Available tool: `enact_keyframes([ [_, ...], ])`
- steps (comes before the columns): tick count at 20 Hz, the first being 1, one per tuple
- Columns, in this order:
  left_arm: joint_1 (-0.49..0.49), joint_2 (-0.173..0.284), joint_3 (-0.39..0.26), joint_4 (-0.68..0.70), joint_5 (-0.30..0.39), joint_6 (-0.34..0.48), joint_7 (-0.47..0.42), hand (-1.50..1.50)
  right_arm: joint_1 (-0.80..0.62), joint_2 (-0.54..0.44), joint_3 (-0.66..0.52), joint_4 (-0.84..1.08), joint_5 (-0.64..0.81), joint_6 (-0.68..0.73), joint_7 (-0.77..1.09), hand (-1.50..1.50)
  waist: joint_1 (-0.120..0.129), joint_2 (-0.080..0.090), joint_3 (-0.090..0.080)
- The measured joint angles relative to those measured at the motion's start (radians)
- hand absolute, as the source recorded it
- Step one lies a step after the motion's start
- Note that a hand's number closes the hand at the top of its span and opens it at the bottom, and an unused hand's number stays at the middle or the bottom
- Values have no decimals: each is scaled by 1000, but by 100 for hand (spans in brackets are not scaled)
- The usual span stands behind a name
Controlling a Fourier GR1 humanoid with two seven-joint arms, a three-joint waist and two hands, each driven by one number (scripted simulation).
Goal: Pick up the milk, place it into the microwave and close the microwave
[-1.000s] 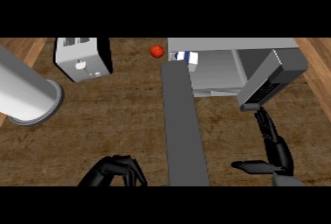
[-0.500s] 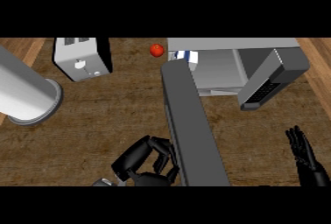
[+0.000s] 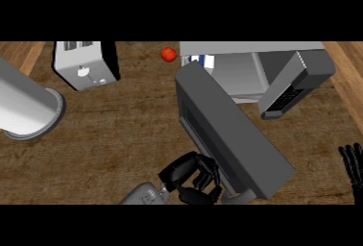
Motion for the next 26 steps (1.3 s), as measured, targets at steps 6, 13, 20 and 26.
enact_keyframes([
  [6, -77, 1, -173, 76, 135, 209, -4, 150, -10, -30, -4, -65, -63, 41, 28, -150, -37, 6, -1],
  [13, -152, 3, -241, 90, 251, 407, 20, 150, -30, -75, -2, -153, -120, 74, 66, -150, -87, 15, -4],
  [20, -213, 0, -204, 56, 387, 531, -52, 150, -47, -111, 14, -213, -175, 110, 118, -150, -137, 28, -8],
  [26, -279, -2, -153, 65, 510, 573, -106, 150, -68, -145, 21, -250, -227, 144, 163, -150, -175, 42, -8],
])
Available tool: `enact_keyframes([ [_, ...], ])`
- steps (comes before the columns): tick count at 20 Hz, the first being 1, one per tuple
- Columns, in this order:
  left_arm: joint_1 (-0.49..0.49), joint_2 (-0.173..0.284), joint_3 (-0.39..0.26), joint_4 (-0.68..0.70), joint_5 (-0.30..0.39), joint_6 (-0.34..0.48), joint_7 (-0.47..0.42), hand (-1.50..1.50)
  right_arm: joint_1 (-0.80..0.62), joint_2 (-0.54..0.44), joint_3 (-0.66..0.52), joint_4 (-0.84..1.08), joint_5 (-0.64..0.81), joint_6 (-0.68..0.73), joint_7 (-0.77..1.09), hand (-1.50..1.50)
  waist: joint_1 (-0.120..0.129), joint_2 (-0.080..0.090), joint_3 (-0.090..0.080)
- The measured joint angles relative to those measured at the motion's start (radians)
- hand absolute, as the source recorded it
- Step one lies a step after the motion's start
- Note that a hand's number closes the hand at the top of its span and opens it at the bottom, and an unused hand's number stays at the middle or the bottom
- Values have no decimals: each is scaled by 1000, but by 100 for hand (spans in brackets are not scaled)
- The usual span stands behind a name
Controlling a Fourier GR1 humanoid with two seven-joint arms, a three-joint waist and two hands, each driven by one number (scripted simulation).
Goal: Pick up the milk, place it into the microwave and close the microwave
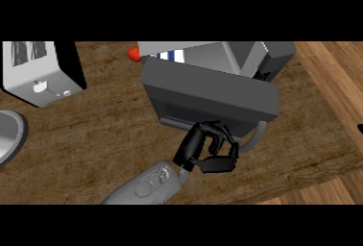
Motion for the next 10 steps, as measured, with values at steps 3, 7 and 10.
enact_keyframes([
  [3, -44, -1, 24, 22, 54, 6, -12, 150, -13, -18, 1, -15, -20, 13, 22, -150, -18, 6, 1],
  [7, -97, -3, 53, 67, 116, 18, -26, 150, -27, -44, -3, -31, -44, 29, 48, -150, -38, 13, 2],
  [10, -136, -4, 73, 105, 156, 24, -34, 150, -37, -64, -13, -39, -62, 40, 63, -150, -53, 18, 2],
])
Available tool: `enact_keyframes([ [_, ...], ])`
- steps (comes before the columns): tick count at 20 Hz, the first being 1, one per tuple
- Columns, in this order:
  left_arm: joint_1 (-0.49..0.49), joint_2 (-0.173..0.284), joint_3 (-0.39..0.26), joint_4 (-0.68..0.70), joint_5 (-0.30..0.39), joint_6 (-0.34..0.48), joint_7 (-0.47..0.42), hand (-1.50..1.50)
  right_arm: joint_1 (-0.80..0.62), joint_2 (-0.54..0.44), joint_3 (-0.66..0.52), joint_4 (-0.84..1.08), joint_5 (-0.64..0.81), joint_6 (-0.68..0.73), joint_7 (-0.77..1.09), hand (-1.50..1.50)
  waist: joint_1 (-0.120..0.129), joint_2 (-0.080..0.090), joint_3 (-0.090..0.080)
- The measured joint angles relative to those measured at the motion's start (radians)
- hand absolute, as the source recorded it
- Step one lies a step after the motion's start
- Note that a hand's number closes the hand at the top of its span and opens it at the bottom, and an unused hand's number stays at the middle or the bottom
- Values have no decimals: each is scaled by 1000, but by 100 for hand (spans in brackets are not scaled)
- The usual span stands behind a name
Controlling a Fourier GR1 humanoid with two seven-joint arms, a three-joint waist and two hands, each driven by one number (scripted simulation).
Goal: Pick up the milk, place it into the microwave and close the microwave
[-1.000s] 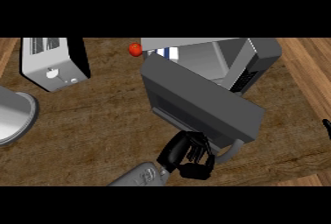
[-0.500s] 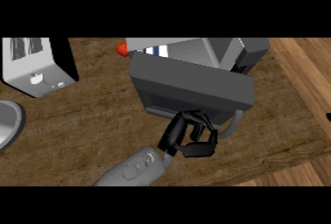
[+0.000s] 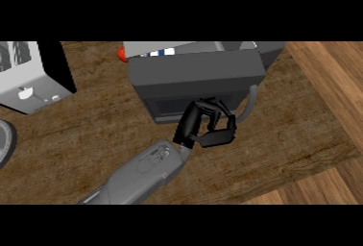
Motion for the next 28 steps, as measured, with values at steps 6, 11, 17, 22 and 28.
enact_keyframes([
  [6, -79, 0, 47, 62, 74, -14, -30, 150, -34, -33, -18, -3, -35, 8, 35, -150, -15, 14, -1],
  [11, -92, 0, 57, 77, 125, -24, -80, 150, -57, -48, -28, 4, -66, 12, 57, -150, -24, 18, 1],
  [17, -94, 0, 51, 88, 170, -30, -134, 150, -87, -80, -49, 16, -95, 19, 80, -150, -29, 20, 3],
  [22, -98, 0, 44, 95, 202, -35, -173, 150, -114, -105, -70, 37, -116, 19, 96, -150, -31, 23, 5],
  [28, -104, 0, 33, 107, 231, -38, -212, 150, -146, -139, -96, 61, -133, 23, 109, -150, -33, 25, 7],
])
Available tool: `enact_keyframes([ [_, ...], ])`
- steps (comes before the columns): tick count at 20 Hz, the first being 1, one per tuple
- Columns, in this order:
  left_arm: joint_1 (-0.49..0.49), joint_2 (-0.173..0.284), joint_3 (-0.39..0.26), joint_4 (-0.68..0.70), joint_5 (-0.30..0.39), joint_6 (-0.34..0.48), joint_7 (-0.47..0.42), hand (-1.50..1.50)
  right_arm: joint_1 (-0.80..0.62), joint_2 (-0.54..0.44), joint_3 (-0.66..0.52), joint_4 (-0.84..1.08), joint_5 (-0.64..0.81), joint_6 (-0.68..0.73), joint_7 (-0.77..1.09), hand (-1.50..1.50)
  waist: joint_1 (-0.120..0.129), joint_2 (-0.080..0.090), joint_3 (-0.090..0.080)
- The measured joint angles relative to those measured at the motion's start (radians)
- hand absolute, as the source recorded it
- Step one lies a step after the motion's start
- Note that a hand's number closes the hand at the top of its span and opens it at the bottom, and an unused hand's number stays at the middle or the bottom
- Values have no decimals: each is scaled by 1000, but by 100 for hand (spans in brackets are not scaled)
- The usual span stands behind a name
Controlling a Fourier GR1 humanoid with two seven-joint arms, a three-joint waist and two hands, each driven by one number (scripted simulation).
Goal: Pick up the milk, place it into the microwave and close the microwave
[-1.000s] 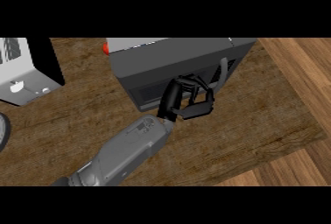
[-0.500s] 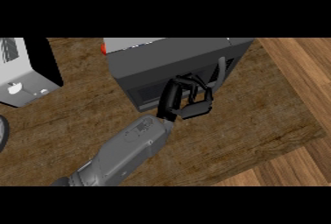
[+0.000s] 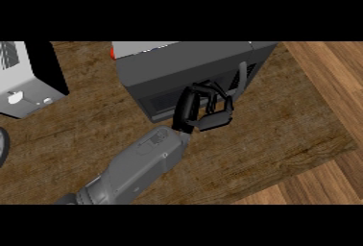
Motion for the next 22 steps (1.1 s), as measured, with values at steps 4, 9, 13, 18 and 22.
enact_keyframes([
  [4, -1, 0, -3, 6, 22, 0, -24, 150, -16, -21, -16, 14, -6, 2, 6, -150, -5, 0, 1],
  [9, -6, 0, -11, 13, 43, 0, -51, 150, -36, -47, -32, 36, -16, 10, 11, -150, -7, 1, 2],
  [13, -9, 0, -17, 19, 59, 0, -68, 150, -54, -83, -52, 48, -2, 14, 11, -150, -8, 2, 3],
  [18, -15, 0, -27, 23, 78, 1, -89, 150, -74, -122, -76, 71, 10, 20, 7, -150, -7, 4, 4],
  [22, -21, 0, -37, 27, 92, 2, -101, 150, -88, -137, -84, 101, 4, 32, 4, -150, -5, 7, 6],
])
